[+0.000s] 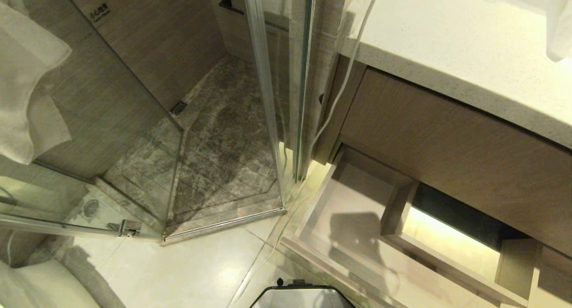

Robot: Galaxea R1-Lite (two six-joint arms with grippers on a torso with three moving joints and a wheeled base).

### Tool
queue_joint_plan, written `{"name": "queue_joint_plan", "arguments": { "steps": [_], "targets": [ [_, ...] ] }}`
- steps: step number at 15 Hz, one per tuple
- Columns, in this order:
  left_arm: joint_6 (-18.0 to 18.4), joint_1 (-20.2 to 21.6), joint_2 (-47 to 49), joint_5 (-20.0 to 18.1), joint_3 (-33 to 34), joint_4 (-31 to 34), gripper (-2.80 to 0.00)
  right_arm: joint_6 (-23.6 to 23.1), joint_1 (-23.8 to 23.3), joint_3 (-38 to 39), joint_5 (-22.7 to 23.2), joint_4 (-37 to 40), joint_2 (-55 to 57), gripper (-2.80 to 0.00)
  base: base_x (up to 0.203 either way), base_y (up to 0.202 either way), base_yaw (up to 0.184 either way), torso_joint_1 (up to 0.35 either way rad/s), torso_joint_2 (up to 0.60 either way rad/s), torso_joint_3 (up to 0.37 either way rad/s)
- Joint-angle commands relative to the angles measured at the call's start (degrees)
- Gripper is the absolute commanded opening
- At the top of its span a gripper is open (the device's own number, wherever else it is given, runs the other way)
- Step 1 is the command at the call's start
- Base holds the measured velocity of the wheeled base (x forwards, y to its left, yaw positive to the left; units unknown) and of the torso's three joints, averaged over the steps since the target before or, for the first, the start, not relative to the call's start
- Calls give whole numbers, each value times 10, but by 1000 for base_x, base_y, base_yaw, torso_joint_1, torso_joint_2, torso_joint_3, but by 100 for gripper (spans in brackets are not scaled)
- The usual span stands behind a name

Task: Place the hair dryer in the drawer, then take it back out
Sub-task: Put it into the drawer

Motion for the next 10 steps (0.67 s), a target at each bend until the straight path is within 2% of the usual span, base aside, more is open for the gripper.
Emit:
{"name": "queue_joint_plan", "arguments": {
  "steps": [1,10],
  "targets": [
    [0,0,0,0,0,0,-280,-1,1,4,0,1,-3,-280,0,0,0,-206,378,177],
    [0,0,0,1,0,0,-280,-1,2,10,10,-7,-4,-280,0,0,0,-293,527,236]
  ]
}}
